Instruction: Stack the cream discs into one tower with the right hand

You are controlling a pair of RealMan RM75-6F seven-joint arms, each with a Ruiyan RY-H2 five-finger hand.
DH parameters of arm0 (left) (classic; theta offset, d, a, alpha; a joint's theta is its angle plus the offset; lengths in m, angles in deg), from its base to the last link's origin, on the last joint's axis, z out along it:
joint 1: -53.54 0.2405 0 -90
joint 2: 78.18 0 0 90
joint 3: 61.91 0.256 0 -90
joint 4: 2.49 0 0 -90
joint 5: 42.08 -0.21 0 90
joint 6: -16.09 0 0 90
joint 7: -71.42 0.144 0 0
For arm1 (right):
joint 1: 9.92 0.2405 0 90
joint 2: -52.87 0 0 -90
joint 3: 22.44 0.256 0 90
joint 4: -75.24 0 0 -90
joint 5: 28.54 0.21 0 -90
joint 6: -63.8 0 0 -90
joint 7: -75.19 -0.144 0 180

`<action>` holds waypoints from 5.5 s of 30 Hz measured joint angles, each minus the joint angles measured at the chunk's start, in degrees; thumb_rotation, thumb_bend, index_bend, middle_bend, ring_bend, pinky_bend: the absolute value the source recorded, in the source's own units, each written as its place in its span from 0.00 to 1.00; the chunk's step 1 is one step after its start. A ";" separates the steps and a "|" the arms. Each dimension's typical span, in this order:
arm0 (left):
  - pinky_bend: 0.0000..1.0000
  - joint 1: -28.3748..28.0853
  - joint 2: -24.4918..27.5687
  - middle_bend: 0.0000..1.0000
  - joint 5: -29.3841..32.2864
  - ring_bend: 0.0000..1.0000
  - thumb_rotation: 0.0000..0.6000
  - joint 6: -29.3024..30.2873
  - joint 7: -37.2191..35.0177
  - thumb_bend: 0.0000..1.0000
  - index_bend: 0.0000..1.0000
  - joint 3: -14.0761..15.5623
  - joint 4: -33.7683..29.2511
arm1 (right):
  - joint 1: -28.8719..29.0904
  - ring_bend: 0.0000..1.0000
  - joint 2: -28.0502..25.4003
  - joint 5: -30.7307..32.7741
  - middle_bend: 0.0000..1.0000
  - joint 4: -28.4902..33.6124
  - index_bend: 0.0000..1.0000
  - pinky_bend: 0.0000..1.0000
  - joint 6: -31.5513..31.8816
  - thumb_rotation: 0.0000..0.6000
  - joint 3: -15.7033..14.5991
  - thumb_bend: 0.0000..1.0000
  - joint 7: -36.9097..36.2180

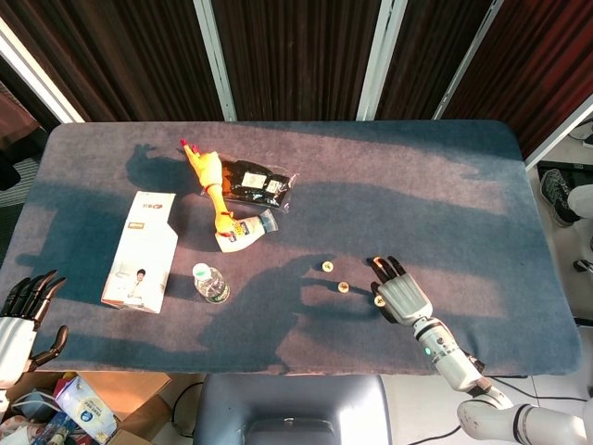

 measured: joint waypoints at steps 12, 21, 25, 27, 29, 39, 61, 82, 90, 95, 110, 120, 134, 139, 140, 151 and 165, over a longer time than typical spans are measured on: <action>0.03 -0.08 -0.06 0.00 0.04 0.00 1.00 -0.21 0.30 0.51 0.00 -0.02 -0.07 | 0.22 0.00 -1.79 3.42 0.01 -0.50 0.62 0.00 1.93 1.00 3.67 0.50 -3.80; 0.03 -0.26 -0.22 0.00 0.16 0.00 1.00 -0.63 0.86 0.51 0.00 -0.04 -0.22 | 1.72 0.00 -1.95 8.18 0.01 -3.57 0.62 0.00 -1.37 1.00 4.85 0.50 -3.86; 0.03 -0.30 -0.22 0.00 0.34 0.00 1.00 -0.76 0.81 0.51 0.00 -0.10 -0.26 | 2.14 0.00 -1.57 8.92 0.01 -4.24 0.62 0.00 -2.04 1.00 4.57 0.50 -3.47; 0.03 -0.26 -0.19 0.00 0.34 0.00 1.00 -0.70 0.76 0.51 0.00 -0.10 -0.25 | 2.25 0.00 -1.38 9.17 0.01 -4.43 0.62 0.00 -2.08 1.00 4.41 0.50 -3.34; 0.03 -0.22 -0.15 0.00 0.31 0.00 1.00 -0.60 0.63 0.51 0.00 -0.08 -0.24 | 2.34 0.00 -1.29 9.30 0.01 -4.50 0.61 0.00 -2.16 1.00 4.20 0.50 -3.21; 0.03 -0.18 -0.18 0.00 0.25 0.00 1.00 -0.51 0.62 0.51 0.00 -0.08 -0.22 | 2.56 0.00 -1.07 10.59 0.01 -4.43 0.51 0.00 -2.34 1.00 3.64 0.50 -2.23; 0.03 -0.34 -0.25 0.00 0.31 0.00 1.00 -0.69 0.80 0.51 0.00 -0.20 -0.34 | 2.29 0.00 -1.38 2.83 0.01 1.95 0.46 0.00 3.12 1.00 2.30 0.50 -6.21; 0.03 -0.42 0.09 0.00 0.75 0.00 1.00 -0.95 -0.47 0.51 0.00 -0.27 0.16 | 8.86 0.00 7.32 8.78 0.01 -3.63 0.52 0.00 -4.62 1.00 3.98 0.50 -2.45; 0.03 -0.40 0.16 0.00 0.64 0.00 1.00 -0.89 -0.56 0.51 0.00 -0.21 0.12 | 9.24 0.00 7.96 9.13 0.01 -4.33 0.56 0.00 -4.83 1.00 3.67 0.53 -2.48; 0.03 -0.30 0.24 0.00 0.69 0.00 1.00 -0.68 -0.91 0.51 0.00 -0.26 0.22 | 9.29 0.00 8.61 8.96 0.01 -4.86 0.59 0.00 -4.27 1.00 3.54 0.54 -2.66; 0.03 -0.32 0.14 0.00 0.36 0.00 1.00 -0.72 -0.38 0.51 0.00 -0.11 0.17 | 5.92 0.00 2.58 5.49 0.02 -1.40 0.60 0.00 2.18 1.00 2.82 0.54 -5.71; 0.03 -0.58 -0.02 0.00 0.08 0.00 1.00 -1.01 0.00 0.51 0.00 -0.05 0.05 | 3.19 0.00 -1.10 7.51 0.02 -5.14 0.60 0.00 1.76 1.00 2.33 0.54 -8.78; 0.03 -0.43 -0.02 0.00 0.08 0.00 1.00 -0.68 -0.12 0.51 0.00 -0.03 0.07 | 2.23 0.00 -1.02 6.39 0.02 -7.26 0.60 0.00 1.31 1.00 1.37 0.54 -9.57; 0.03 -0.45 -0.04 0.00 0.13 0.00 1.00 -0.76 -0.15 0.51 0.00 -0.01 0.13 | 2.20 0.00 -0.71 6.10 0.02 -7.37 0.53 0.00 1.17 1.00 1.34 0.54 -9.41; 0.03 -0.44 -0.05 0.00 0.11 0.00 1.00 -0.76 -0.15 0.51 0.00 0.01 0.15 | 2.20 0.00 -0.71 6.21 0.02 -7.32 0.50 0.00 0.94 1.00 1.34 0.54 -9.34; 0.03 -0.49 -0.05 0.00 0.22 0.00 1.00 -0.88 -0.36 0.51 0.00 -0.01 0.22 | 1.90 0.00 -1.73 6.64 0.01 -5.53 0.42 0.00 0.55 1.00 1.56 0.54 -8.96; 0.03 -0.98 -0.18 0.00 0.27 0.00 1.00 -1.72 0.25 0.51 0.00 -0.01 0.00 | 6.10 0.00 1.46 6.69 0.02 -2.29 0.45 0.00 0.26 1.00 6.56 0.54 -12.18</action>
